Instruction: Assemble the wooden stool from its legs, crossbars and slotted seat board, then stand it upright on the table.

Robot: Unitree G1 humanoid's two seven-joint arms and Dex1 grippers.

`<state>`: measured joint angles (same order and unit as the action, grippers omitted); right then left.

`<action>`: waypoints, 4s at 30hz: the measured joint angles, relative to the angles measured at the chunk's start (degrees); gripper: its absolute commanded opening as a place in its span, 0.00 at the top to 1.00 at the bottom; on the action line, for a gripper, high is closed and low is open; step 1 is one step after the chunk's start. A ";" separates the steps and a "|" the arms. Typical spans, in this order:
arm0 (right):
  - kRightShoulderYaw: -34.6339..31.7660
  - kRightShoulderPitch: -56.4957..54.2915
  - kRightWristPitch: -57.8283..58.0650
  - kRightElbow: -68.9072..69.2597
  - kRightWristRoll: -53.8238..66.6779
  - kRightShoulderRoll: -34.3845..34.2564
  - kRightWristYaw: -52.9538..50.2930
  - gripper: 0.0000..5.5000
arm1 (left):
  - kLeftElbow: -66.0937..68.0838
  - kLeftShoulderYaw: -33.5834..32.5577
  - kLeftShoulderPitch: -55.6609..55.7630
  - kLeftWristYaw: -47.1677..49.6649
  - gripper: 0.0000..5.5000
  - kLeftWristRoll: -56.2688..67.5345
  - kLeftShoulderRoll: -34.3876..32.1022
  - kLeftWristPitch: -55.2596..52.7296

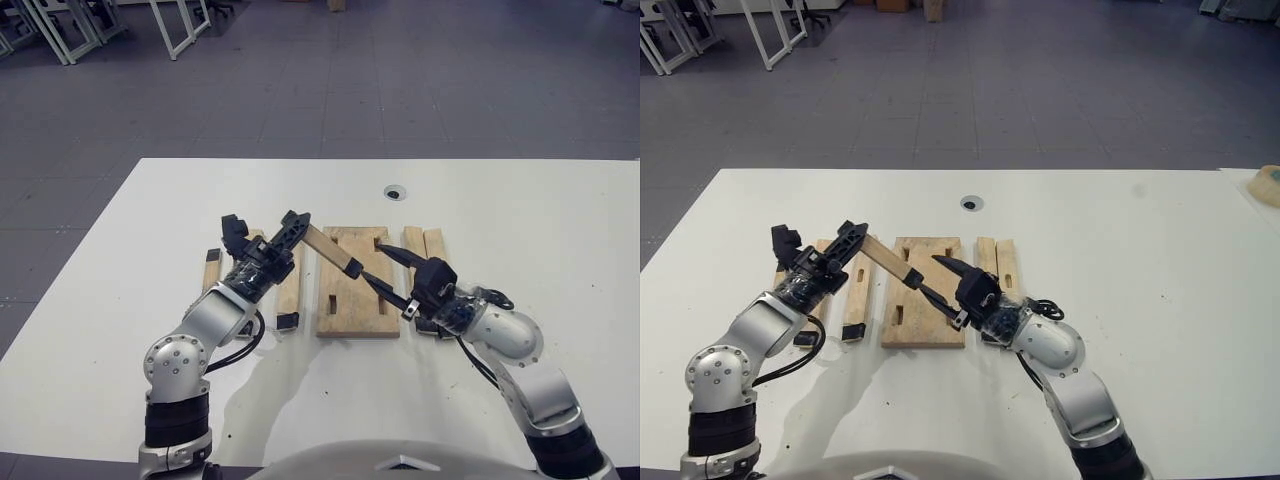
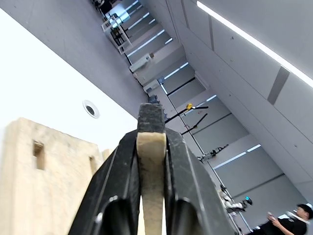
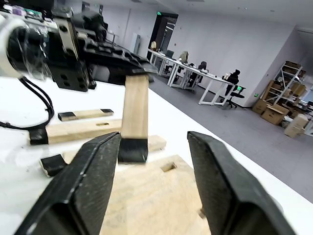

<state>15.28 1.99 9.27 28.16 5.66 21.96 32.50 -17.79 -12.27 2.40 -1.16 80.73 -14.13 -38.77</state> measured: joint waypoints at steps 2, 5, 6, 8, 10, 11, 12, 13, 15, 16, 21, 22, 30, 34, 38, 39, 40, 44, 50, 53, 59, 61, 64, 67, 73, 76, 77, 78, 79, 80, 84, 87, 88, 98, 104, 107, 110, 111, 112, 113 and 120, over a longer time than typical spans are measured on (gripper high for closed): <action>-0.17 0.75 0.35 -1.43 -1.09 1.21 -0.04 0.51 | 1.40 -2.57 1.20 -0.08 0.93 -0.91 -0.42 1.49; -0.65 2.09 0.98 -2.98 -1.11 1.51 -0.48 0.51 | 4.43 -7.25 3.72 0.52 0.93 -6.90 -2.56 6.02; -1.05 2.28 1.10 -3.41 -1.13 1.52 -0.97 0.51 | 5.48 -8.54 4.52 0.84 0.93 -10.19 -3.76 8.13; -1.53 2.56 1.26 -4.53 -1.54 1.52 -1.93 0.51 | 7.41 -8.82 5.09 1.64 0.93 -20.35 -6.89 11.84; -1.99 2.81 1.35 -5.93 -2.17 1.50 -3.02 0.51 | 8.98 -7.43 4.62 1.34 0.93 -28.56 -8.96 13.14; -2.60 2.96 1.37 -6.61 -2.50 1.50 -3.58 0.51 | 10.47 -6.35 3.38 1.10 0.93 -32.42 -9.07 13.97; -2.79 2.98 1.37 -6.86 -2.96 1.50 -3.79 0.51 | 11.32 -5.79 2.03 0.91 0.93 -34.52 -9.05 14.04; -2.80 3.11 1.37 -6.99 -3.19 1.46 -3.81 0.51 | 12.01 -5.78 0.77 0.86 0.93 -36.31 -8.99 14.12; -2.80 3.30 1.36 -7.31 -3.28 1.42 -3.95 0.51 | 12.04 -6.08 0.28 0.68 0.93 -38.26 -8.61 14.59; -2.80 3.43 1.36 -7.35 -3.32 1.42 -4.05 0.51 | 12.03 -6.22 0.27 0.56 0.93 -38.57 -8.34 14.62; -2.80 3.74 1.35 -7.42 -3.37 1.41 -4.28 0.51 | 11.81 -8.31 0.26 0.43 0.93 -38.82 -6.03 14.41; -2.77 4.07 1.35 -7.42 -3.45 1.42 -4.35 0.51 | 11.72 -9.16 0.46 0.65 0.93 -38.38 -5.40 14.29; -2.52 4.75 1.37 -7.75 -4.28 1.47 -4.20 0.51 | 3.95 -12.51 3.59 3.98 0.93 -36.71 -3.68 11.61; -2.55 4.00 1.52 -8.22 -4.74 1.40 -4.33 0.51 | 3.47 -10.03 0.79 4.01 0.93 -37.79 -1.45 10.22; -2.31 3.96 1.84 -8.27 -5.40 1.29 -4.29 0.51 | 3.29 -8.97 -0.73 3.95 0.93 -39.50 -0.35 10.11; -2.33 3.90 1.89 -8.33 -5.40 1.29 -4.28 0.51 | 3.31 -8.68 -0.96 3.79 0.93 -39.87 0.27 10.14; -2.35 3.85 2.00 -8.38 -5.41 1.29 -4.27 0.51 | 3.47 -8.48 -1.27 3.65 0.93 -40.14 0.54 10.18; -2.35 3.82 2.24 -8.38 -5.43 1.16 -4.28 0.51 | 4.01 -8.34 -1.83 2.24 0.93 -41.64 0.83 10.97; -2.36 3.94 2.25 -8.36 -5.49 1.17 -4.25 0.51 | 4.90 -10.41 -2.16 2.13 0.93 -41.61 1.82 11.67; -2.35 4.19 2.25 -8.36 -5.54 1.20 -4.24 0.51 | 5.35 -11.28 -2.15 1.90 0.93 -41.50 1.70 11.54; -2.36 4.24 2.24 -8.36 -5.57 1.26 -4.22 0.51 | 3.97 -7.53 -2.91 0.39 0.93 -47.24 -0.44 12.05; -2.36 4.29 2.24 -8.36 -5.76 1.32 -4.21 0.51 | 1.90 -3.96 -4.09 0.67 0.93 -52.01 -0.98 12.72; -2.36 4.37 2.22 -8.36 -5.95 1.51 -4.16 0.51 | -0.54 0.04 -6.29 1.66 0.93 -58.14 -1.02 13.87; -2.36 4.68 2.08 -8.36 -6.07 1.53 -4.17 0.51 | -0.55 1.35 -7.79 1.41 0.93 -61.23 -1.05 15.61; -2.34 5.44 0.81 -8.62 -6.99 1.52 -4.33 0.51 | 3.27 0.51 -3.74 -0.65 0.93 -61.88 -1.08 16.89; -2.34 5.44 0.54 -8.98 -7.70 1.47 -4.50 0.51 | 5.14 0.46 -0.97 -2.02 0.93 -61.75 -1.08 15.66; -2.34 5.43 0.50 -9.21 -7.72 1.45 -4.54 0.51 | 5.53 0.72 -0.18 -2.36 0.93 -61.81 -1.10 15.11; -2.34 5.42 0.46 -9.32 -7.75 1.37 -4.60 0.51 | 5.88 0.96 0.57 -2.69 0.93 -61.89 -1.19 14.55; -2.34 5.40 0.40 -9.48 -7.75 1.25 -4.66 0.51 | 6.09 1.09 0.92 -2.93 0.93 -61.98 -1.39 14.32; -2.34 5.38 0.39 -9.75 -7.76 1.14 -4.73 0.51 | 6.24 1.10 1.25 -3.14 0.86 -62.17 -1.68 13.99; -2.34 5.38 0.25 -9.82 -7.78 0.91 -4.91 0.51 | 6.01 0.90 2.85 -3.55 0.72 -62.32 -1.87 13.14; -2.34 5.39 0.17 -9.95 -7.81 0.87 -4.97 0.51 | 3.32 -0.78 4.97 -3.55 0.72 -61.10 -2.03 12.26; -2.34 5.40 0.13 -9.99 -7.83 0.84 -4.99 0.51 | 1.90 -1.71 6.92 -3.51 0.72 -60.35 -2.40 11.50; -2.25 5.30 -0.29 -10.64 -8.33 0.64 -5.52 0.51 | 13.78 -6.04 31.27 -4.49 0.72 -56.87 -8.07 6.55; -2.08 5.27 -0.42 -10.99 -8.96 0.55 -5.82 0.51 | 21.64 -3.25 23.18 -7.17 0.72 -57.40 -6.31 3.68; -1.63 5.14 -0.48 -11.11 -9.07 0.45 -5.93 0.51 | 22.18 -3.18 23.03 -7.15 0.72 -57.66 -6.18 3.35; -1.58 4.98 -0.69 -11.31 -9.79 0.37 -5.98 0.51 | 21.62 -3.25 23.10 -7.06 0.72 -57.87 -5.69 3.50; -1.58 4.99 -0.83 -11.33 -9.88 0.36 -5.98 0.51 | 21.26 -3.20 23.14 -7.08 0.72 -57.88 -5.38 3.84; -1.57 5.01 -0.93 -11.33 -9.91 0.35 -5.99 0.51 | 20.36 -3.16 23.22 -7.07 0.72 -57.68 -4.75 3.68; -1.56 5.03 -1.06 -11.36 -9.95 0.34 -5.99 0.51 | 19.19 -3.16 23.42 -7.03 0.72 -57.01 -4.13 3.35; -1.06 5.21 -1.58 -11.46 -10.03 -0.09 -6.07 0.51 | 1.61 -4.07 23.39 -5.92 0.65 -55.88 -3.82 4.91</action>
<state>14.22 7.20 7.68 16.70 -4.37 21.87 26.43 -16.18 -16.34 25.79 -7.08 24.84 -17.95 -33.86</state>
